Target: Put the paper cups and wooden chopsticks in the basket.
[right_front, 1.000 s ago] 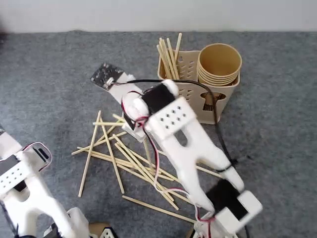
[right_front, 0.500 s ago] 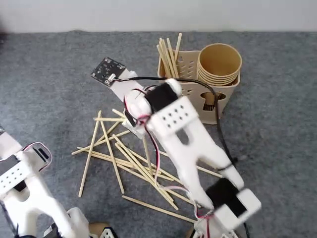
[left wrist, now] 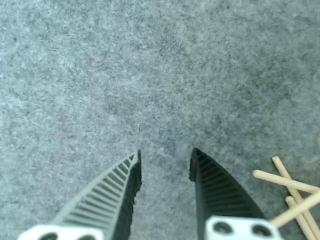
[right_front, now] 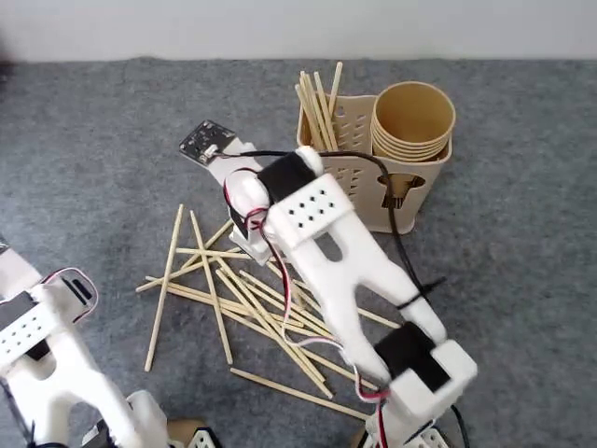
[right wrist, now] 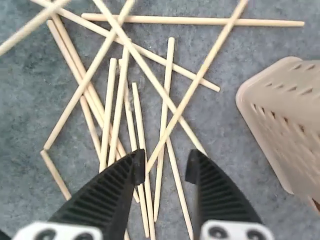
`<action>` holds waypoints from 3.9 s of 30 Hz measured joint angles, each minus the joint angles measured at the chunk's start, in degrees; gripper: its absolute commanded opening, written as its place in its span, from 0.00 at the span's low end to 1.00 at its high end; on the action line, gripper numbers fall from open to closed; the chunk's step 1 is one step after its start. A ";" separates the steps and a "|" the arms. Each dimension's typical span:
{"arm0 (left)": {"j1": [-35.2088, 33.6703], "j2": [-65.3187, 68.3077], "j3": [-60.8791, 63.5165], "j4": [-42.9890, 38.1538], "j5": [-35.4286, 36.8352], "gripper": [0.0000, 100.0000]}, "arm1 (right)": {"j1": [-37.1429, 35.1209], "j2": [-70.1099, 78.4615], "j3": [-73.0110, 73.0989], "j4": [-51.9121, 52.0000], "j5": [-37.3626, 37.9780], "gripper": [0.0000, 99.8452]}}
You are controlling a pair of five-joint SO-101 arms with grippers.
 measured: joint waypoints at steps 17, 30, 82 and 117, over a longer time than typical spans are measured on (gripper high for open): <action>0.00 0.00 0.00 0.00 0.00 0.16 | 1.49 -42.02 23.82 6.59 -5.54 0.01; 0.00 0.00 0.00 0.00 0.00 0.16 | 0.97 -56.26 62.59 -24.79 -11.52 0.17; 0.00 0.00 0.53 -1.05 0.09 0.16 | -11.87 -19.78 58.73 -41.67 -15.91 0.10; 0.00 0.00 0.53 -1.05 0.09 0.16 | -6.24 -27.08 56.44 -37.71 -10.81 0.01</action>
